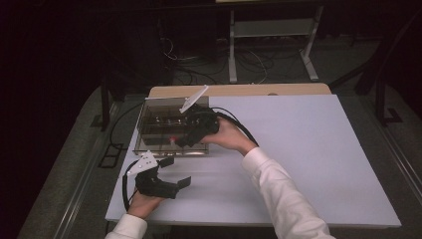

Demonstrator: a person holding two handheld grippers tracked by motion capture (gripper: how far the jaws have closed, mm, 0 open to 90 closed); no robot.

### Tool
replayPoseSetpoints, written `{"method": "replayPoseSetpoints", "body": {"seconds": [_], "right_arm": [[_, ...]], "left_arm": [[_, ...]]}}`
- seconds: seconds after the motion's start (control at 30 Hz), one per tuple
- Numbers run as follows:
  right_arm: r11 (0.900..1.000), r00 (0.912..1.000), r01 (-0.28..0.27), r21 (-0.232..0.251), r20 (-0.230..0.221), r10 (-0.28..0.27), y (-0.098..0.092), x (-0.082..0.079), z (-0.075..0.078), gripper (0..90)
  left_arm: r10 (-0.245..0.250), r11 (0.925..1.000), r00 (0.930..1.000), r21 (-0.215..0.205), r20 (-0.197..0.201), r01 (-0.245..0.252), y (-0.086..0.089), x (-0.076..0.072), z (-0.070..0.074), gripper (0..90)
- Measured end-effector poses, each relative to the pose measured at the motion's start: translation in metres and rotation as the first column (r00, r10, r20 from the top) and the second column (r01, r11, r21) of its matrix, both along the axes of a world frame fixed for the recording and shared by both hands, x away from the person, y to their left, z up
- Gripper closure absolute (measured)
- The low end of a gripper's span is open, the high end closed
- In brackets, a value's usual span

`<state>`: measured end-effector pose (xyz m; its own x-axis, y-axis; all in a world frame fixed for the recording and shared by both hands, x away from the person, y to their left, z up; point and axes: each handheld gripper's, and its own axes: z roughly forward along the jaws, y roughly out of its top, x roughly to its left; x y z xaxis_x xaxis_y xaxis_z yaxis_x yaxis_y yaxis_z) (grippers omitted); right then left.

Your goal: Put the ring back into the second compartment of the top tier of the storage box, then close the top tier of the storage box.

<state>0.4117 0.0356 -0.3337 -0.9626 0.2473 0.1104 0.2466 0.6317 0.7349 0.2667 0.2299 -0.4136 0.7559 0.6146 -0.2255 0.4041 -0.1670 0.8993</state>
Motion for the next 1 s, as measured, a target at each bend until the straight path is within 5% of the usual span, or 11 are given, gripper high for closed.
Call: {"method": "replayPoseSetpoints", "body": {"seconds": [0.23,1.0], "right_arm": [[0.999,0.9992,0.036,0.012,-0.018,-0.036,-0.019,-0.002,-0.002,1.3],[0.99,0.9918,0.125,0.068,-0.037,-0.122,-0.088,-0.014,-0.01,0.4]], "left_arm": [[-0.007,0.9999,0.9999,0.011,-0.008,0.007,-0.001,0.0,0.0,0.0],[-0.007,0.9996,0.9998,0.026,-0.018,0.008,-0.001,0.001,0.0,3.9]]}}
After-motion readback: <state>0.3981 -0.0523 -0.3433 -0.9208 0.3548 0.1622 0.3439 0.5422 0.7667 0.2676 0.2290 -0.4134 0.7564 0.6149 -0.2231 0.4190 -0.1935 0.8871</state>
